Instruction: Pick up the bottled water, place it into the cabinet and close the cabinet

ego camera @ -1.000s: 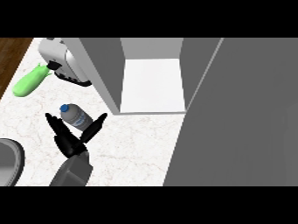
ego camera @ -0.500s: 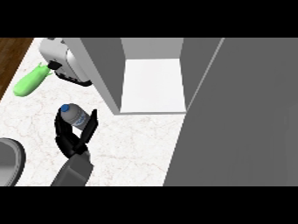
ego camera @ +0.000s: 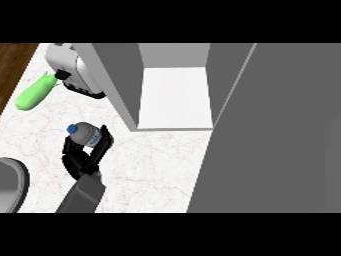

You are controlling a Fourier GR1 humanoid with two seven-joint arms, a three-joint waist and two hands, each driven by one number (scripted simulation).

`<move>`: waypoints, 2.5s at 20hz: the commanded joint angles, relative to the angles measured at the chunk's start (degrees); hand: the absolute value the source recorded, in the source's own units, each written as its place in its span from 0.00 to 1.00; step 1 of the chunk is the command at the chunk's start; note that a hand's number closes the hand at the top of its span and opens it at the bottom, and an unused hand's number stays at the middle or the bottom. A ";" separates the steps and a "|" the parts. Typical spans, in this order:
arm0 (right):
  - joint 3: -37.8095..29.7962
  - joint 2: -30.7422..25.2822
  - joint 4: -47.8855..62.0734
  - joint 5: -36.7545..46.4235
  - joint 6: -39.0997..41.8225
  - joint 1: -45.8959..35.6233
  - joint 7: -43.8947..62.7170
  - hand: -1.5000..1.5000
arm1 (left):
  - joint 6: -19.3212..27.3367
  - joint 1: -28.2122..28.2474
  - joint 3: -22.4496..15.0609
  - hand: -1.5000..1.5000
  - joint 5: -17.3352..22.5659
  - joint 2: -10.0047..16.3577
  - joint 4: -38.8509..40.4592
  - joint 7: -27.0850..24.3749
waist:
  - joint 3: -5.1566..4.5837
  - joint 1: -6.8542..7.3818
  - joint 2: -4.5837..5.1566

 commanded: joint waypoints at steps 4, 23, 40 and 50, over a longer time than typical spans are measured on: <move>2.91 -0.45 -5.03 6.57 -0.47 -0.52 3.08 0.00 | -6.87 -3.11 -1.17 1.00 -2.11 -0.12 3.27 -2.70 | -0.10 -0.39 0.05; 3.59 -2.71 -4.97 6.11 -2.50 1.97 0.87 0.00 | -28.14 15.43 -24.13 1.00 -12.30 8.41 -30.18 25.88 | 0.07 0.84 -0.34; 0.83 -1.85 -4.51 5.16 -2.35 -3.53 4.84 0.00 | -7.66 10.54 -31.05 1.00 -23.48 0.91 -51.15 41.60 | 0.02 0.36 -0.12; -1.05 -4.88 -5.84 1.76 -1.36 1.09 -0.63 0.00 | -2.23 -2.11 -27.14 1.00 -25.76 -0.85 -46.59 46.18 | 0.04 0.09 -0.02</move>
